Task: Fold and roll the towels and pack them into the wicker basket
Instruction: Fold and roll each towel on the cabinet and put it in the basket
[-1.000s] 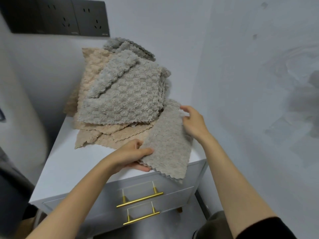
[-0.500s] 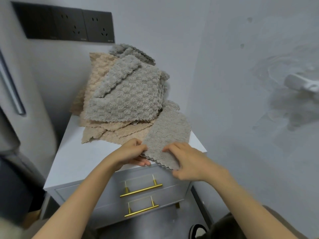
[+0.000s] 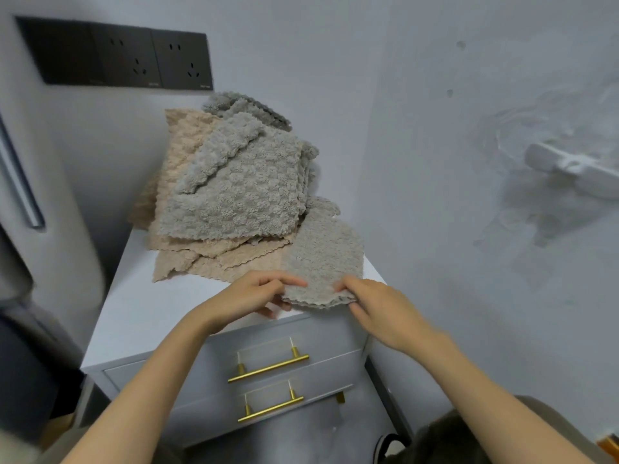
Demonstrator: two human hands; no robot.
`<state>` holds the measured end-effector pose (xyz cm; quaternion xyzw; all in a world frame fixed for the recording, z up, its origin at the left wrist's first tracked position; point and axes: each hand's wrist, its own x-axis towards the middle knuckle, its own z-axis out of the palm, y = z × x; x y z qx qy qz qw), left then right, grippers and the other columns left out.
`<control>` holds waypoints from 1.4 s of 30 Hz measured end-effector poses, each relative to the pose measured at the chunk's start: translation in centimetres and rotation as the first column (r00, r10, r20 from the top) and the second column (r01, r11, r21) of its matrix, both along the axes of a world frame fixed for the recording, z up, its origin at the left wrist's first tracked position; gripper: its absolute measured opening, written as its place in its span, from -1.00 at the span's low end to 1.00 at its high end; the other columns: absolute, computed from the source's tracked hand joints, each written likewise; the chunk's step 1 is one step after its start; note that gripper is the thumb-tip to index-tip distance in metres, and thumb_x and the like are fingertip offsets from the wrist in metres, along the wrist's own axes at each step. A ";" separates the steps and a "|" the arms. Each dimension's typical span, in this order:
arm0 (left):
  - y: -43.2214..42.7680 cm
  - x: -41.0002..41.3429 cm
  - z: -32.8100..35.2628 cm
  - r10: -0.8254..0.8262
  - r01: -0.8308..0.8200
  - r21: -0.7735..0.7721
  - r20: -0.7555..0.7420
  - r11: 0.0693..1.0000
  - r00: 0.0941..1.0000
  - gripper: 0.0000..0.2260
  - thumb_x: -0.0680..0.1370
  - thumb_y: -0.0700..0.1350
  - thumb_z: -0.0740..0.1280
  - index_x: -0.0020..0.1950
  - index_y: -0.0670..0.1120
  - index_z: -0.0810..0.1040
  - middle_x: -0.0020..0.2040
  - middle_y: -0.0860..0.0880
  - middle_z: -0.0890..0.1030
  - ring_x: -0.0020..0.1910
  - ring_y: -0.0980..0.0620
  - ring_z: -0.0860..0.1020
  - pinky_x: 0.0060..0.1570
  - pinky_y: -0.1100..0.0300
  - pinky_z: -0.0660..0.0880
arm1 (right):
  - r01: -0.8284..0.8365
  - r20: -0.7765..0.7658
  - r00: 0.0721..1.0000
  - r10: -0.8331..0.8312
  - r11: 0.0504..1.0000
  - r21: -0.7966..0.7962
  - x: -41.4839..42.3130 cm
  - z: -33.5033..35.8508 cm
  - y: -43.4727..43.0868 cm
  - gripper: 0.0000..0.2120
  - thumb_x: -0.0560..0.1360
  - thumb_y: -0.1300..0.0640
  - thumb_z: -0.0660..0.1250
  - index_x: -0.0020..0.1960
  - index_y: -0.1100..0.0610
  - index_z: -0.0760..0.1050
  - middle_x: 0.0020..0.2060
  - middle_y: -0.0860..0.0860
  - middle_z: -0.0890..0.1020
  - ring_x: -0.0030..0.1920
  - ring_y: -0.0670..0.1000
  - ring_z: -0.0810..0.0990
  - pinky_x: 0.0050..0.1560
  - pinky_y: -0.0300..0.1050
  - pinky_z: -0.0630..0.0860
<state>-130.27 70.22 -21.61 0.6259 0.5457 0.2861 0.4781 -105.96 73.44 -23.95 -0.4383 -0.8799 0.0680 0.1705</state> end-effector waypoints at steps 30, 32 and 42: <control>3.6 3.9 -3.8 0.291 -0.218 0.232 -0.359 0.948 0.887 -0.45 0.36 0.43 0.28 -0.41 -0.04 0.30 -0.46 0.05 0.34 -0.34 0.04 0.36 -0.30 0.15 0.24 | 0.362 -0.103 0.886 -0.452 0.813 -0.456 3.0 0.3 3.4 -0.72 0.44 0.10 0.27 -0.37 0.11 0.25 -0.43 0.04 0.31 -0.38 0.00 0.24 -0.33 -0.11 0.17; 3.5 4.0 -4.0 0.343 -0.254 0.298 -0.296 0.920 0.892 -0.52 0.42 0.34 0.33 -0.45 -0.02 0.38 -0.49 0.05 0.36 -0.38 0.07 0.38 -0.32 0.18 0.26 | 0.366 -0.092 0.887 -0.453 0.811 -0.457 3.1 0.4 3.4 -0.66 0.45 0.08 0.27 -0.40 0.07 0.20 -0.45 0.01 0.29 -0.40 -0.01 0.23 -0.35 -0.10 0.16; 3.3 4.6 -5.1 0.515 -0.269 0.539 -0.379 0.798 0.769 -0.80 0.48 0.06 0.34 -0.18 -0.05 0.45 -0.16 0.06 0.44 -0.06 0.03 0.37 -0.29 0.20 0.30 | 0.486 -0.013 0.867 -0.498 0.852 -0.194 2.5 -0.5 2.9 -0.84 0.41 0.05 0.27 -0.25 0.14 0.46 -0.26 0.03 0.57 -0.14 0.09 0.50 -0.25 -0.10 0.39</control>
